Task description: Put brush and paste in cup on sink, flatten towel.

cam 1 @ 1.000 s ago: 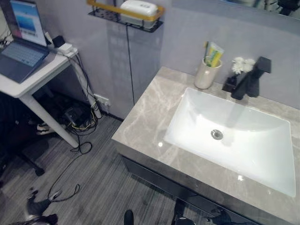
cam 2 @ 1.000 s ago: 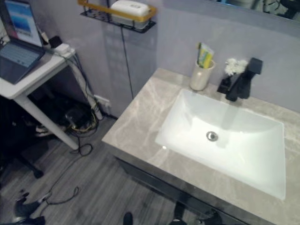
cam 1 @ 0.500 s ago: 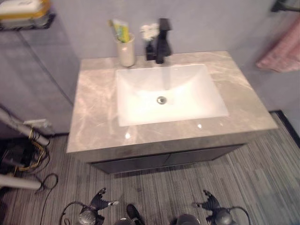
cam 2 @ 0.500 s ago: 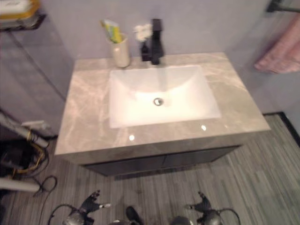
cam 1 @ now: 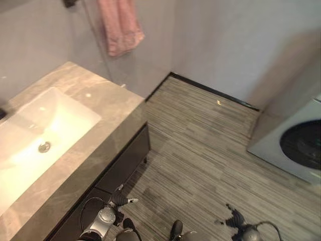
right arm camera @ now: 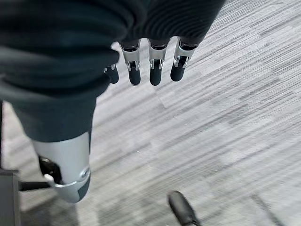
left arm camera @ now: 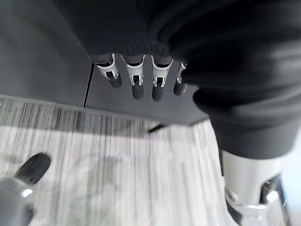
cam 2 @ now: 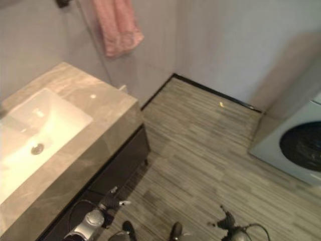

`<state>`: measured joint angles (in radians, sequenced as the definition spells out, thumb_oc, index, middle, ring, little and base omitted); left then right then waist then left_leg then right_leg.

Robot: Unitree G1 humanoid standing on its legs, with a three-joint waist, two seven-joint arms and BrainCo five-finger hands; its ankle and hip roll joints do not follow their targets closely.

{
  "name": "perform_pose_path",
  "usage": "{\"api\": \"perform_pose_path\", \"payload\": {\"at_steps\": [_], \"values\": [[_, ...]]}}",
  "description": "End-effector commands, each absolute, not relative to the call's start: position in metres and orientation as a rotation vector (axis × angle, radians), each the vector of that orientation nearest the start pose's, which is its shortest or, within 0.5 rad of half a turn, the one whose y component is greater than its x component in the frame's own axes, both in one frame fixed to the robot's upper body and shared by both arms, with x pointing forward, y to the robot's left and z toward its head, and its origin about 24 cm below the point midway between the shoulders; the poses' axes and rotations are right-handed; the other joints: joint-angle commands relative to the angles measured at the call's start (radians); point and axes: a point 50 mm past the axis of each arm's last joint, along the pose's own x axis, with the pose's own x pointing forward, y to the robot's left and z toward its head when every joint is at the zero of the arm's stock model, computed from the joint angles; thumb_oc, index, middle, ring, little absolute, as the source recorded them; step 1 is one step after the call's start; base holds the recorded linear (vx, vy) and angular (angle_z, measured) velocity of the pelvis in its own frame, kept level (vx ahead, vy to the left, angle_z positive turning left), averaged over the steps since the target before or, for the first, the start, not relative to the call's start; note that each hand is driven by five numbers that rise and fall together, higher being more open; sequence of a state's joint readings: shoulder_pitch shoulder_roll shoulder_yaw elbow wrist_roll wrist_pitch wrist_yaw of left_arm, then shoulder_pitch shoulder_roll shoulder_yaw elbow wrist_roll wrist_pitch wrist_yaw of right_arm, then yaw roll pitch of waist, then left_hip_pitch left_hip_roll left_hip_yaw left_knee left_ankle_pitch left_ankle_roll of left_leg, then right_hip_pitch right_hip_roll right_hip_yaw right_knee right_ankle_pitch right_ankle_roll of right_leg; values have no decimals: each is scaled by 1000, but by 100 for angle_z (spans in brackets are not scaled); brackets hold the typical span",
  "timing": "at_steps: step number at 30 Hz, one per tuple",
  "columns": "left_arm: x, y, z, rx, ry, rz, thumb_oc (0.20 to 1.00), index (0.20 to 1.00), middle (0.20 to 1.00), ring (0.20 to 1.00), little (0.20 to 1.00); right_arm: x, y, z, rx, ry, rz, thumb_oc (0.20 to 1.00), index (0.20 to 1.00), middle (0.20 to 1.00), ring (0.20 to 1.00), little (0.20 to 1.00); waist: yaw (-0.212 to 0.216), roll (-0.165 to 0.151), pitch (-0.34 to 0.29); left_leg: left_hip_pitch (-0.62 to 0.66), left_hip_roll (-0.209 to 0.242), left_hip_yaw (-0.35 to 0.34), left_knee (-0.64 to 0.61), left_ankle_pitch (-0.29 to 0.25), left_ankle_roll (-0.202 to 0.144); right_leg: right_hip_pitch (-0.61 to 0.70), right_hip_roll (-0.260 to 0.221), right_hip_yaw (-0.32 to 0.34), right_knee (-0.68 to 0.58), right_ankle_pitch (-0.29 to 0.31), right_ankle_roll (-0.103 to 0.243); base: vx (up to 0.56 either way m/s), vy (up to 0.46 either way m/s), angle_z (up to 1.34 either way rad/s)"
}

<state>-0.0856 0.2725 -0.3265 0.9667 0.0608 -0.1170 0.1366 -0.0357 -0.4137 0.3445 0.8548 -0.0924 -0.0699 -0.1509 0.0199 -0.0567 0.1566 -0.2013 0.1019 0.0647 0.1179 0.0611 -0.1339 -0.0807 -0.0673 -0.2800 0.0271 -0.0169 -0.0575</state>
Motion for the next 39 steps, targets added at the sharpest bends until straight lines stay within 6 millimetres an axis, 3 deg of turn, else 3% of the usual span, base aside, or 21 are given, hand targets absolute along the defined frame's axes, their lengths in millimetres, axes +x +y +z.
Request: {"api": "perform_pose_path", "payload": {"at_steps": [1,6,12,13,14,16,22,23,25,27,32,36,39], "values": [[193,217,-112,552,710,-37,1000,1000,1000,1000,1000,199,-243,-92,-650,636,60,1000,1000,1000,1000,1000,34,18,35,-84,-94,-73,86,-21,86,62,15,136,34,-70,140,78,-41,-144],[198,212,-112,542,704,-51,1000,1000,1000,1000,1000,202,-247,-85,-623,604,16,1000,1000,1000,1000,1000,0,25,18,-48,-92,-11,64,-30,113,58,22,160,49,-85,132,61,54,-64],[202,208,-110,559,685,-56,1000,1000,1000,1000,1000,210,-243,-78,-645,563,26,1000,1000,1000,1000,1000,-22,30,12,14,-102,60,-7,-61,126,29,-2,242,9,-29,175,-35,132,-42],[204,214,-106,531,668,-9,1000,1000,1000,1000,1000,218,-234,-76,-656,539,59,1000,1000,1000,1000,1000,0,28,26,21,-82,124,-12,-70,124,-12,-31,206,32,-3,197,-85,65,-80],[204,214,-106,531,668,-9,1000,1000,1000,1000,1000,218,-234,-76,-656,538,59,1000,1000,1000,1000,1000,1,28,24,19,-82,125,-13,-68,124,-16,-30,208,31,-1,196,-119,67,-119],[200,221,-104,525,667,5,1000,1000,1000,1000,1000,216,-227,-78,-639,545,98,1000,1000,1000,1000,1000,30,12,24,28,-47,192,23,-85,121,-11,-51,55,110,-32,196,-51,4,-152],[183,236,-111,351,724,147,1000,1000,1000,1000,1000,195,-239,-92,-569,632,40,1000,1000,1000,1000,1000,13,-4,-6,51,-48,197,66,-99,120,22,-34,61,69,-50,158,48,-49,-27],[182,238,-111,290,729,186,1000,1000,1000,1000,1000,193,-246,-92,-488,644,-32,1000,1000,1000,1000,1000,-6,0,1,55,-34,198,140,-126,120,25,-27,58,129,-88,139,47,-66,-2],[182,238,-111,290,728,186,1000,1000,1000,1000,1000,193,-246,-92,-487,644,-32,1000,1000,1000,1000,1000,-6,0,-2,51,-34,198,138,-123,120,22,-27,58,128,-86,139,24,-33,0],[193,235,-103,328,677,156,1000,1000,1000,1000,1000,199,-241,-91,-384,633,-57,1000,1000,1000,1000,1000,-25,4,22,25,-5,191,256,-167,120,-19,-25,49,270,-147,119,-4,-97,9],[206,228,-95,309,625,148,1000,1000,1000,1000,1000,204,-232,-92,-294,627,-78,1000,1000,1000,1000,1000,-41,-4,36,-18,23,188,407,-212,114,-50,-27,36,367,-193,97,43,-85,21],[207,219,-98,295,635,113,1000,1000,1000,1000,1000,208,-230,-92,-230,624,-122,1000,1000,1000,1000,1000,-44,1,30,-2,11,192,376,-211,113,-18,-33,32,317,-182,113,127,42,5],[205,216,-101,287,650,71,1000,1000,1000,1000,1000,209,-230,-90,-206,614,-124,1000,1000,1000,1000,1000,-50,12,20,20,-22,179,310,-192,116,1,-41,48,274,-151,131,157,147,12]]}}
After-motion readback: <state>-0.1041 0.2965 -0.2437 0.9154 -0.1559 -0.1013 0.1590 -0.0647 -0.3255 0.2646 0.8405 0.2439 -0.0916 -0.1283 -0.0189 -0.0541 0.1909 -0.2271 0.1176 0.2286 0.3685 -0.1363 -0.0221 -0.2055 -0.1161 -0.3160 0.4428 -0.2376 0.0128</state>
